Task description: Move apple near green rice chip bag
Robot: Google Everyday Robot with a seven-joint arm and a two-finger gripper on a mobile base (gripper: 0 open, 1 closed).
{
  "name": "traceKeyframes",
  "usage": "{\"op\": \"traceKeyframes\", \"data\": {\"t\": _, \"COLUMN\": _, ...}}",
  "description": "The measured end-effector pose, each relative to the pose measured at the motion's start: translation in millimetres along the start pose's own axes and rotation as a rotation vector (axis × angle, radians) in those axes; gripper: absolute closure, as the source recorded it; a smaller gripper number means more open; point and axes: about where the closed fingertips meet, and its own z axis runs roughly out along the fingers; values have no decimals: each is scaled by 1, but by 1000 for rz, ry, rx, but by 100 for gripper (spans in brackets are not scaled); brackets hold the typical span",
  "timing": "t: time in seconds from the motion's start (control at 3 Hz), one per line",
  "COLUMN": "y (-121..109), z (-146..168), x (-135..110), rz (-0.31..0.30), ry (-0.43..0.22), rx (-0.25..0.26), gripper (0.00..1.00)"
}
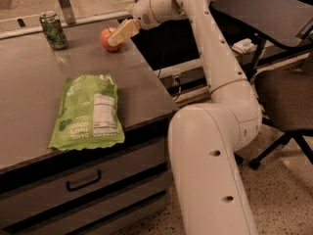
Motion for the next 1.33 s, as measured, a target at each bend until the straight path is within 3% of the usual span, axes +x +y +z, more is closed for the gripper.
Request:
{"op": "traceKeyframes", "data": {"t": 0.67, "y": -19, "z": 38, "x": 45, "rz": 49, "ry": -94, "rx": 16, "gripper": 0}}
{"op": "traceKeyframes", "data": {"t": 1.33, "y": -14, "z": 48, "x": 45, "rz": 51, "ry": -109, "rx": -4, "gripper": 0}}
